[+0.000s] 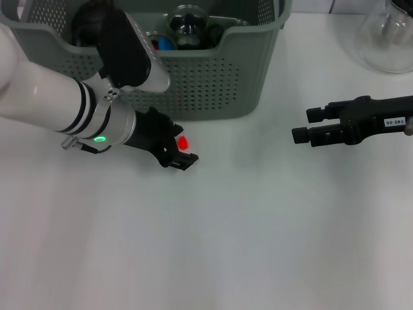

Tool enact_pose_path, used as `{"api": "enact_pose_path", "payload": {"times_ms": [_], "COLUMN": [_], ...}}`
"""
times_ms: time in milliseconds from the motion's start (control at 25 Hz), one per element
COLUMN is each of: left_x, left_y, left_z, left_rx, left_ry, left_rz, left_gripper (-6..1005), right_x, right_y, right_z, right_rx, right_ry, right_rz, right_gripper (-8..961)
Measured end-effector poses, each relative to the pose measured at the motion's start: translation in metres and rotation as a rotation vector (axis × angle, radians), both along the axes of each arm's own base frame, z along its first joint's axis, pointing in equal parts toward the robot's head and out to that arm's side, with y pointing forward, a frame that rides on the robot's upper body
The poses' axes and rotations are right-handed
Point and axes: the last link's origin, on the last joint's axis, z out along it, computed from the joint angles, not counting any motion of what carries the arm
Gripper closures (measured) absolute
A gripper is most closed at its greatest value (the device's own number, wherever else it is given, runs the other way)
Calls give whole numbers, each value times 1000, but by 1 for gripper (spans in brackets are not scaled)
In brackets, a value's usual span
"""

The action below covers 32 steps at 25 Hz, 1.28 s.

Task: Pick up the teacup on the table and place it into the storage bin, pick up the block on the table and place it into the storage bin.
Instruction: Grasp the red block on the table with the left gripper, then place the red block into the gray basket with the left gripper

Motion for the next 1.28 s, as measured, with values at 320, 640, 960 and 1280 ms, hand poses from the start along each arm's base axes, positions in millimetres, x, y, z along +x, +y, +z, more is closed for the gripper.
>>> {"api": "enact_pose_path", "payload": {"times_ms": [320, 640, 960, 1280], "left_x": [0, -2, -3, -1], "left_y": [2, 2, 3, 4], "left_z": [-2, -3, -4, -3], "left_rx": [14, 14, 10, 10], "left_ry": [6, 8, 10, 5], "left_rz": [-9, -1, 2, 12], "left_gripper": [475, 542, 544, 755], "right_x": [0, 0, 0, -1], "right_y": [0, 0, 0, -1], "right_z": [0, 0, 0, 0], "right_rx": [1, 1, 1, -1], "right_ry": [1, 0, 0, 2], "right_rz": [1, 2, 3, 4], "right_gripper": [158, 157, 157, 158]}}
